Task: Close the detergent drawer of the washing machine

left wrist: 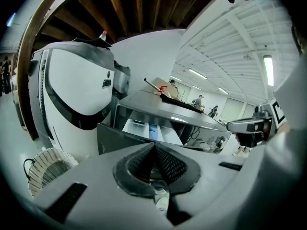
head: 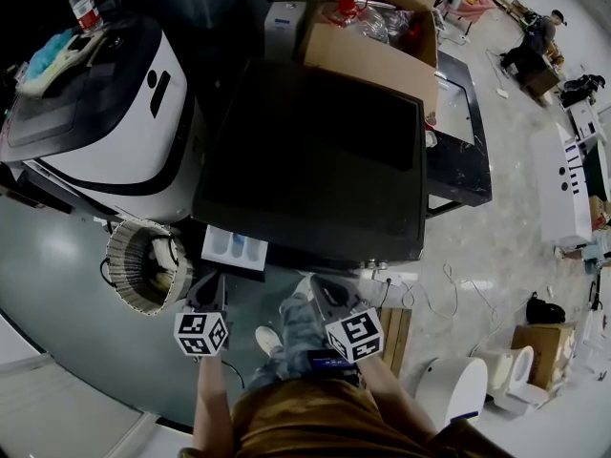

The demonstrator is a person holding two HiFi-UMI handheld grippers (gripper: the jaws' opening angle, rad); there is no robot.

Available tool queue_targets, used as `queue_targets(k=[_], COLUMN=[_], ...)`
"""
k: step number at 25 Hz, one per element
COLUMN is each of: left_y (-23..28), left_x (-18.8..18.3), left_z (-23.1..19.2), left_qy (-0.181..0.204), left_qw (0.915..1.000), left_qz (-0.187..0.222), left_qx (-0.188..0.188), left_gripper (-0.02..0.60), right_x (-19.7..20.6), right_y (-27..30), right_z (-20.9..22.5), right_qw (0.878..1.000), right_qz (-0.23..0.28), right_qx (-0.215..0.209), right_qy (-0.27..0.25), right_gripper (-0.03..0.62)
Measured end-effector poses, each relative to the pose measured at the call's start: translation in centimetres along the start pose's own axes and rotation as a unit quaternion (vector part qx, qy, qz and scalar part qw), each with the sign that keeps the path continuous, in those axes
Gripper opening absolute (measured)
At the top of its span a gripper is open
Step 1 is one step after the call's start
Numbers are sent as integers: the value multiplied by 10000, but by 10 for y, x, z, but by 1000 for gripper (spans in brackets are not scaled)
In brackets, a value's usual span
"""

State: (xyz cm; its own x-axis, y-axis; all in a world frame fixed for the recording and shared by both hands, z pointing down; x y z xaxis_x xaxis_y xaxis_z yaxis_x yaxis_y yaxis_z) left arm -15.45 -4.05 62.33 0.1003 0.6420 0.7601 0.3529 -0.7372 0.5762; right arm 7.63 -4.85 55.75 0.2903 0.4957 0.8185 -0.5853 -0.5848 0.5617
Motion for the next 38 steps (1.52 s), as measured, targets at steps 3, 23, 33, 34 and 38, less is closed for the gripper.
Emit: queue_targets(k=[3, 23, 33, 34, 38], left_y=[4, 31, 45, 46, 52], left_x=[-3, -27, -39, -41, -44], left_z=[-1, -5, -8, -8, -8], left_qy=[11, 39, -39, -42, -59], left_qw=[10000, 10000, 9999, 9999, 9999], left_qz=[-4, 5, 102, 111, 125], left_qx=[20, 41, 47, 46, 34], left_gripper=[25, 25, 25, 25, 25], right_x=[0, -3, -5, -6, -7], right_y=[2, 8, 12, 13, 18], right_z=[2, 18, 27, 27, 30], right_qw=[10000, 9999, 9999, 9999, 9999], right_qz=[-22, -90, -149, -154, -161], right_qx=[0, 91, 76, 68, 45], right_qy=[-38, 32, 9, -1, -4], right_gripper=[12, 12, 12, 12, 12])
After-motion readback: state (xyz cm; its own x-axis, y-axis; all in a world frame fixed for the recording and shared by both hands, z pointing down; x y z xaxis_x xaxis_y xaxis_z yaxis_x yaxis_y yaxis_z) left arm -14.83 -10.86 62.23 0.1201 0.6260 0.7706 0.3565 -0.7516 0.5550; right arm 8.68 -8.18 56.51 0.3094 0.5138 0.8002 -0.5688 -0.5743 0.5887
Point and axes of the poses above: the fingertips, and each gripper's own axes: y forward along the fingers, z to its right, x out of its underside, the point moved 3 cm from there along -y, backward along the fingers, and after that the axes turned 6 degrees about -z, right-handed, at the moved point
